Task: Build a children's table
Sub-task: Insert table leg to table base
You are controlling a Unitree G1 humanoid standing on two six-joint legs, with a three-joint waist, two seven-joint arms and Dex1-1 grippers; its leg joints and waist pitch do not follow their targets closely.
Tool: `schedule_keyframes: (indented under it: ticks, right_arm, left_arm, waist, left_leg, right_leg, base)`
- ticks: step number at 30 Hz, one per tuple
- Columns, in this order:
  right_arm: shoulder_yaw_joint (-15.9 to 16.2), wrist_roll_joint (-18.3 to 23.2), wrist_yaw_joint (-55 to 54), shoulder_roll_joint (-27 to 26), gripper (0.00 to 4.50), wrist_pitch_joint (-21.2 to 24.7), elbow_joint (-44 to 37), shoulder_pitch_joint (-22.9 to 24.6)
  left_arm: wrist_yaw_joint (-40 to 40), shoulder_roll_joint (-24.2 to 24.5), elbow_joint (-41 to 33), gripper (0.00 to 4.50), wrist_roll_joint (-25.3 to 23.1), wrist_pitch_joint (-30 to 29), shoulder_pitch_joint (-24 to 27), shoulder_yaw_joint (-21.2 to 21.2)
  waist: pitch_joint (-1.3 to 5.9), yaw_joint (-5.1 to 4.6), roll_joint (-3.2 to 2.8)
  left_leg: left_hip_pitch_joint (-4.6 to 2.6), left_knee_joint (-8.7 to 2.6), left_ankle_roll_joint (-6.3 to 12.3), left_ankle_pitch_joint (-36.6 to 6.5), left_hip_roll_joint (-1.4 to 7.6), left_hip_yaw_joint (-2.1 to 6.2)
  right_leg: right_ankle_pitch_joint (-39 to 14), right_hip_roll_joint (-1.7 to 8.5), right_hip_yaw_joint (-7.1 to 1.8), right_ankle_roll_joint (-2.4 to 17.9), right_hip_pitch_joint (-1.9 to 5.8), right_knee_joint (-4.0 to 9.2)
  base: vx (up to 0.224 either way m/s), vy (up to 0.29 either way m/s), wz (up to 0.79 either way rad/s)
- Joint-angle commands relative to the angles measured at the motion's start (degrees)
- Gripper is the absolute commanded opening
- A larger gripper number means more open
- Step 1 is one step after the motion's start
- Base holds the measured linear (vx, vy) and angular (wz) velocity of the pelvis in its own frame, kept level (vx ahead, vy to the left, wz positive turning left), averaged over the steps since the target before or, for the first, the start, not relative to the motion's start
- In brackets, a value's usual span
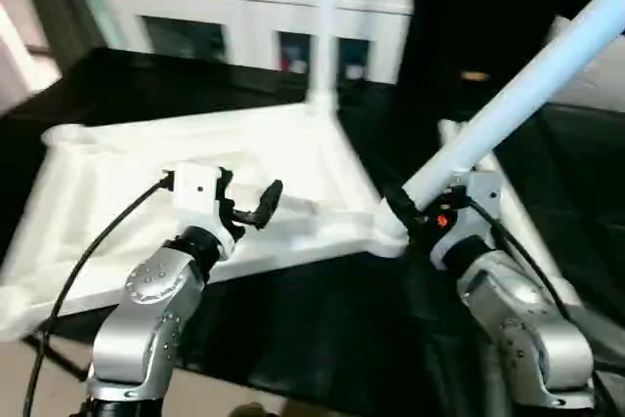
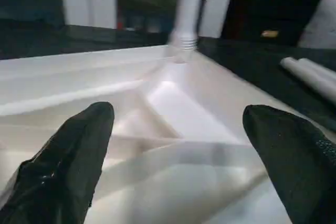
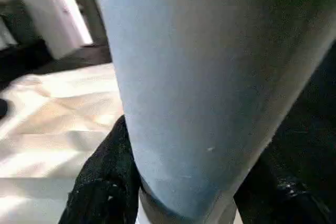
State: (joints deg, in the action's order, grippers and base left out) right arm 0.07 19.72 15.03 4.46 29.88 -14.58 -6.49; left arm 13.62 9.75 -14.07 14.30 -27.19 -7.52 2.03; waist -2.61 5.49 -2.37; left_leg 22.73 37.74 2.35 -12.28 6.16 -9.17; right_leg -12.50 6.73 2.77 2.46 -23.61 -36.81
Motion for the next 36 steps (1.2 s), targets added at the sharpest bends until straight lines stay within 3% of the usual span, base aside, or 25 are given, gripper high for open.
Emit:
schedule_keyframes:
  ticks: [1,2,3,4,5,6,7,8,9,10,11,12,13,14,15,16,17,18,20,21,22,26,31,35,36]
  right_arm:
    - [-1.46,0.18,-0.84,0.72,1.90,0.47,-1.32,0.75]
    - [-1.53,0.11,-0.98,0.69,1.90,0.42,-1.56,0.98]
    - [-1.85,0.14,-1.46,0.60,1.90,0.92,-1.91,1.31]
    - [-1.85,0.14,-1.46,0.60,1.90,0.92,-1.91,1.31]
    - [-2.14,0.13,-1.69,0.66,1.90,1.28,-2.12,1.51]
    - [-2.25,0.05,-1.88,0.71,1.90,1.73,-2.23,1.53]
    - [-2.29,-0.02,-1.89,0.77,1.90,1.78,-2.23,1.49]
    - [-2.21,-0.10,-1.62,0.97,1.90,1.48,-2.22,1.43]
    - [-2.21,-0.10,-1.62,0.97,1.90,1.48,-2.22,1.43]
    - [-2.09,-0.15,-1.41,1.26,1.90,1.24,-2.17,1.36]
    - [-1.73,-0.39,-0.99,1.93,1.90,0.75,-2.05,1.23]
    - [-1.48,-0.23,-0.60,2.43,1.90,1.10,-2.01,1.15]
    - [-1.38,-0.26,-0.48,2.60,1.90,1.23,-2.00,1.12]
    - [-1.03,-0.33,0.04,3.20,1.90,1.60,-1.96,1.01]
    - [-0.97,-0.34,0.14,3.30,1.90,1.64,-1.95,1.00]
    - [-0.74,-0.23,0.77,3.78,1.90,2.09,-1.90,0.85]
    - [-0.37,-0.22,1.66,4.51,1.90,2.57,-1.85,0.62]
    - [-0.18,-0.19,2.21,4.94,1.90,2.87,-1.87,0.51]
    - [-0.18,0.05,3.36,5.90,1.90,3.04,-1.41,0.18]
    - [-0.21,0.19,3.59,6.11,1.90,3.01,-1.12,-0.01]
    - [-0.20,0.28,3.78,6.29,1.90,3.00,-0.92,-0.14]
    - [0.05,0.44,4.30,6.79,1.90,3.16,-0.34,-0.88]
    - [-0.01,0.99,4.36,6.77,1.90,3.27,-0.62,-0.70]
    - [0.29,0.59,4.51,6.59,1.90,3.07,-0.80,0.09]
    - [0.39,0.47,4.51,6.61,1.90,3.03,-0.88,0.17]
  left_arm:
    - [-0.12,-0.18,-0.04,4.50,-0.44,-0.44,-0.84,-0.74]
    - [-0.10,-0.14,0.02,4.50,-0.46,-0.48,-0.96,-0.89]
    - [0.06,-0.21,-0.04,4.50,-0.25,-1.05,-1.21,-1.17]
    - [0.06,-0.21,-0.04,4.50,-0.25,-1.05,-1.21,-1.17]
    - [0.37,0.36,0.00,4.50,-1.33,-1.07,-1.60,-2.34]
    - [0.55,1.11,0.01,4.50,-2.48,-1.20,-1.85,-3.38]
    - [0.57,1.42,0.08,4.50,-3.17,-1.37,-2.01,-4.08]
    - [0.00,1.23,0.16,4.50,-3.68,-1.45,-2.11,-4.46]
    - [0.00,1.23,0.16,4.50,-3.68,-1.45,-2.11,-4.46]
    - [-1.01,0.27,0.16,4.50,-3.43,-1.56,-2.08,-4.11]
    - [-2.35,-1.29,-0.01,4.50,-2.59,-1.86,-1.76,-3.16]
    - [-3.09,-1.92,-0.54,4.50,-2.41,-2.20,-1.25,-2.64]
    - [-3.19,-1.90,-0.68,4.50,-2.55,-2.29,-1.10,-2.68]
    - [-3.48,-1.79,-1.12,4.50,-3.08,-2.45,-0.51,-2.85]
    - [-3.52,-1.76,-1.19,4.50,-3.16,-2.45,-0.41,-2.88]
    - [-4.12,-1.89,-1.62,4.50,-3.36,-2.34,0.21,-2.78]
    - [-5.01,-1.93,-2.30,4.50,-3.69,-2.45,1.02,-2.50]
    - [-5.63,-1.93,-2.75,4.50,-3.85,-2.54,1.50,-2.34]
    - [-6.15,-2.40,-4.35,4.50,-3.65,-2.18,3.24,-1.71]
    - [-6.10,-2.65,-4.74,4.50,-3.67,-2.00,3.67,-1.55]
    - [-6.05,-2.74,-5.09,4.50,-3.76,-1.88,3.97,-1.58]
    - [-4.53,-2.60,-7.12,4.50,-2.18,-1.57,5.26,-1.75]
    - [-4.32,-2.25,-7.98,4.50,-2.21,-1.06,5.48,-2.32]
    - [-2.81,-1.33,-8.25,4.50,-3.33,-1.33,5.71,-4.67]
    - [-2.67,-1.37,-8.22,4.50,-3.31,-1.38,5.79,-4.95]
  waist:
    - [2.93,-2.50,-1.49]
    - [2.51,-2.86,-0.89]
    - [2.56,-3.16,1.02]
    - [3.40,-2.23,2.93]
    - [3.51,-1.40,0.59]
    - [3.06,-1.70,2.23]
    - [2.08,-2.19,2.52]
    - [1.29,-3.98,-0.17]
    - [2.24,-5.45,-0.83]
    - [2.73,-5.28,-2.19]
    - [2.96,-5.63,-3.83]
    - [2.52,-5.47,-3.37]
    - [3.25,-6.17,-3.64]
    - [3.80,-6.69,-2.73]
    - [3.98,-6.85,-1.68]
    - [4.16,-6.60,-0.24]
    - [4.83,-4.87,2.13]
    - [4.28,-3.09,2.80]
    - [3.89,-2.59,3.18]
    - [3.50,-2.40,1.99]
    - [3.34,-2.33,1.72]
    - [2.76,-1.95,1.88]
    - [3.08,-1.64,2.41]
    - [2.48,-2.02,2.12]
    - [1.91,-2.41,1.88]
  left_leg:
    - [-3.35,-10.55,15.85,-7.15,5.80,1.55]
    - [-3.30,-10.79,15.46,-10.12,6.34,2.00]
    - [-2.55,-10.45,10.12,-16.72,5.50,1.26]
    - [-0.79,-6.87,5.89,-18.81,4.47,1.17]
    - [1.68,9.53,-5.70,-9.18,0.89,7.81]
    - [2.90,8.39,-7.17,-9.77,0.61,7.94]
    - [1.83,4.28,-8.66,-10.07,1.53,7.73]
    - [-5.72,-4.86,-14.72,-23.05,6.10,5.99]
    - [-6.32,-7.73,-14.65,-26.52,10.21,6.91]
    - [-4.83,-10.26,-15.76,-27.70,13.65,8.07]
    - [-2.14,-12.03,-13.61,-29.45,12.59,11.83]
    - [-1.99,-12.14,-12.28,-30.31,12.97,10.07]
    - [-3.10,-10.95,-9.83,-30.38,12.29,10.31]
    - [-4.57,-10.24,-4.18,-29.66,9.52,10.18]
    - [-4.01,-9.27,-2.77,-26.56,8.19,9.56]
    - [-2.17,-7.98,-2.76,-23.26,6.14,8.02]
    - [1.17,-5.17,-3.19,-11.27,3.18,4.54]
    - [0.43,-4.15,-2.99,-5.35,3.15,3.58]
    - [0.45,-5.65,-3.20,-2.82,4.35,3.21]
    - [-0.14,-6.61,-3.86,-5.84,5.17,3.07]
    - [-0.60,-6.86,-4.33,-8.83,5.41,2.85]
    - [-2.00,-8.28,-7.67,-19.54,6.67,2.87]
    - [-1.87,-8.61,-7.53,-17.80,6.78,2.56]
    - [-3.57,-8.89,-5.95,-27.61,6.37,1.90]
    - [-4.74,-8.65,-5.95,-31.55,6.02,1.73]
  right_leg:
    - [-9.05,-4.12,4.30,-0.73,-0.89,-4.51]
    - [-7.69,-2.39,4.09,-2.95,-0.44,-4.26]
    - [-8.03,0.52,2.06,-3.73,1.12,-0.93]
    - [-14.46,6.84,-2.43,-4.26,2.74,3.93]
    - [-34.81,13.92,-13.78,0.24,2.22,9.86]
    - [-37.89,10.31,-11.83,2.00,3.46,8.87]
    - [-37.69,5.72,-9.07,3.83,2.93,8.13]
    - [-22.46,-7.57,-3.18,-0.72,-4.33,5.02]
    - [-17.02,-6.53,-1.95,-1.41,-3.64,2.13]
    - [-11.49,-4.89,-1.33,-2.09,-2.48,-2.15]
    - [-3.55,-3.92,0.45,-0.91,0.64,-5.36]
    - [-2.95,-3.78,1.47,-0.06,-0.62,-5.79]
    - [-3.00,-3.48,2.03,-0.42,0.22,-5.05]
    - [-3.14,-1.66,1.24,0.60,1.88,-1.03]
    - [-2.17,-0.78,0.39,1.14,2.79,0.63]
    - [-1.60,0.83,-0.74,1.51,4.62,2.93]
    - [1.62,4.38,-2.39,2.05,7.15,5.59]
    - [-8.61,5.07,-2.98,-1.55,6.10,6.69]
    - [-17.11,3.23,-2.44,-0.72,5.69,6.65]
    - [-19.64,2.35,-2.06,1.23,4.82,6.58]
    - [-21.06,1.80,-1.92,1.92,4.26,6.71]
    - [-20.63,1.03,-2.21,3.36,3.43,6.51]
    - [-12.23,1.03,-2.20,3.80,4.57,5.56]
    - [-26.40,0.41,-1.58,2.84,5.68,7.94]
    - [-32.81,0.16,-1.01,2.37,5.59,9.10]
  base:
    - [-0.051,0.213,0.12]
    - [-0.073,0.168,-0.05]
    - [-0.073,0.168,-0.05]
    - [-0.102,0.144,0.05]
    - [-0.079,0.132,-0.02]
    - [-0.079,0.132,-0.02]
    - [-0.062,0.143,-0.53]
    - [-0.161,0.127,-0.43]
    - [-0.161,0.127,-0.43]
    - [-0.194,0.128,-0.31]
    - [-0.130,0.132,-0.30]
    - [-0.130,0.132,-0.30]
    - [-0.093,0.068,-0.07]
    - [-0.072,-0.003,-0.14]
    - [-0.072,-0.003,-0.14]
    - [-0.071,-0.063,-0.22]
    - [-0.114,-0.072,-0.19]
    - [-0.114,-0.072,-0.19]
    - [-0.084,-0.076,-0.07]
    - [-0.059,-0.081,-0.05]
    - [-0.046,-0.053,0.01]
    - [0.000,0.000,0.00]
    - [0.000,0.000,0.00]
    - [0.000,0.000,0.00]
    - [0.000,0.000,0.00]
